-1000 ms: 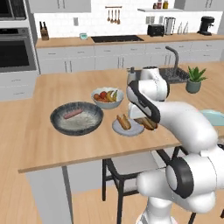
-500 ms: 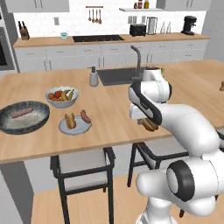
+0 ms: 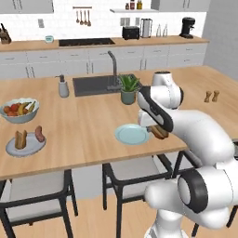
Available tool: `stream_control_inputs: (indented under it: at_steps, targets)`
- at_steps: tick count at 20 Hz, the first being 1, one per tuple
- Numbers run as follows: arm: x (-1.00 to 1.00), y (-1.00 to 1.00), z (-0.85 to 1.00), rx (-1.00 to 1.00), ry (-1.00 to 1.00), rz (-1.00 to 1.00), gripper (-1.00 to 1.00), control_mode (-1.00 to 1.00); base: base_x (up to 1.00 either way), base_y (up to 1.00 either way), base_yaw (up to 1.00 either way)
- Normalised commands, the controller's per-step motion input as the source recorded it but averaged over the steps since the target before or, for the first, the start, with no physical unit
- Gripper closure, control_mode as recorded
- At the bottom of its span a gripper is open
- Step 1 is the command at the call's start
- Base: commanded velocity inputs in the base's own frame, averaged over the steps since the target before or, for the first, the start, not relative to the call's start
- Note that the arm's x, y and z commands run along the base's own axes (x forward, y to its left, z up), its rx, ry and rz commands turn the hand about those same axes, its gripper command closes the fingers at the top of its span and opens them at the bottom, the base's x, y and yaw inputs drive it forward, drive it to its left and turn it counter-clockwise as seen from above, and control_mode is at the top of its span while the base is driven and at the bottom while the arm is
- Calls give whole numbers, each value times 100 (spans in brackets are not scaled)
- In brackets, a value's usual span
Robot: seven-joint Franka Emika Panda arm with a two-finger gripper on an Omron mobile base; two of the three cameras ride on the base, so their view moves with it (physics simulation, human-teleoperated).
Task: Place one bun and one sausage from the bowl on each plate.
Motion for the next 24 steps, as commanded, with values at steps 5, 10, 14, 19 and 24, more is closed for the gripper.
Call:
stream_control_inputs:
  at_steps: [5, 10, 14, 19, 24]
  targets:
    - [0, 0, 0, 0, 0, 0, 100, 100, 56, -22, 0]
    - [0, 0, 0, 0, 0, 0, 100, 100, 37, 13, 0]
    - [0, 0, 0, 0, 0, 0, 100, 100, 56, 7, 0]
    - [94, 0, -17, 0, 0, 0, 100, -100, 0, 0, 0]
    - [100, 0, -47, 0, 0, 0, 100, -100, 0, 0, 0]
